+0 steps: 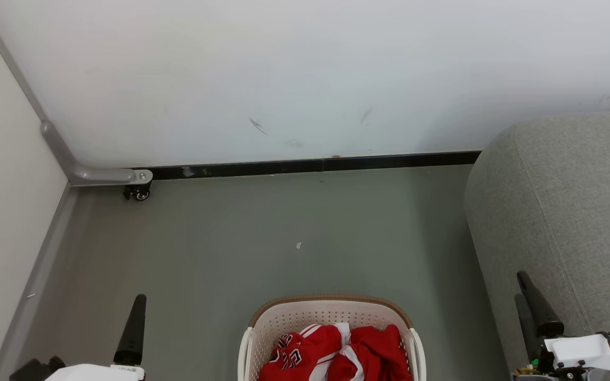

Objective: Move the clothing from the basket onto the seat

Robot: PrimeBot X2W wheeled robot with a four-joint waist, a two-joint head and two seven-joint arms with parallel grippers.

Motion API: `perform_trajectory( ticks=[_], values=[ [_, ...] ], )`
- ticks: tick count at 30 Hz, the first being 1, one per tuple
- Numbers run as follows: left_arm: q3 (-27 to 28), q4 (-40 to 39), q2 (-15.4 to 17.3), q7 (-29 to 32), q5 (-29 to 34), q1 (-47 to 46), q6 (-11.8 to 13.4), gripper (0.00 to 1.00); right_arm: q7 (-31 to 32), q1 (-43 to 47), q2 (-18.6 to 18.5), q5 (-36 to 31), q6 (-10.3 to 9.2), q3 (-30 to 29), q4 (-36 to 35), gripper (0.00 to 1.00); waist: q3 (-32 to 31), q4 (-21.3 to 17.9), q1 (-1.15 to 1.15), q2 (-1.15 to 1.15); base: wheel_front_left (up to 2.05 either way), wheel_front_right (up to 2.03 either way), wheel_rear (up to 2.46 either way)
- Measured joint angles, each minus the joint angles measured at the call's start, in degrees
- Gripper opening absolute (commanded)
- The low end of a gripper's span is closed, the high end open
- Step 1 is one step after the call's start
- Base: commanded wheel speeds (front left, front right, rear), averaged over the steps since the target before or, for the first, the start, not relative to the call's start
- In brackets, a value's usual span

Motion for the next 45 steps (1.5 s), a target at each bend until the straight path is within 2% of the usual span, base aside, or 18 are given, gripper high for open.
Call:
perform_trajectory(
  ticks=[9, 18, 35, 45],
  values=[
    [-2.16, -2.14, 0.69, -1.85, 11.66, -0.70, 0.01, 1.00, -1.81, 0.00, -0.09, -9.84, 0.00, 0.41, -0.91, 1.00, -0.43, 0.01, 0.41, 0.00, 0.00, 0.00, 0.00],
    [-4.48, -4.16, 1.02, -3.68, 22.90, -0.69, 1.13, 1.00, -3.52, 0.03, -0.23, -21.85, 0.00, 0.92, -2.07, 1.00, -0.83, 0.00, 0.48, 0.00, 0.00, 0.00, 0.00],
    [-8.01, -6.30, 1.13, -7.09, 40.08, -0.65, 5.26, 1.00, -6.91, 0.58, -0.48, -42.03, 0.01, 2.59, -2.87, 1.00, -0.70, -0.07, -0.27, 0.00, 0.00, 0.00, 0.00],
    [-9.40, -7.20, 1.23, -8.99, 48.97, -0.62, 7.78, 1.00, -8.98, 0.59, -0.54, -51.61, 0.01, 3.00, -3.24, 1.00, -0.53, -0.18, -0.43, 0.00, 0.00, 0.00, 0.00]
  ],
)
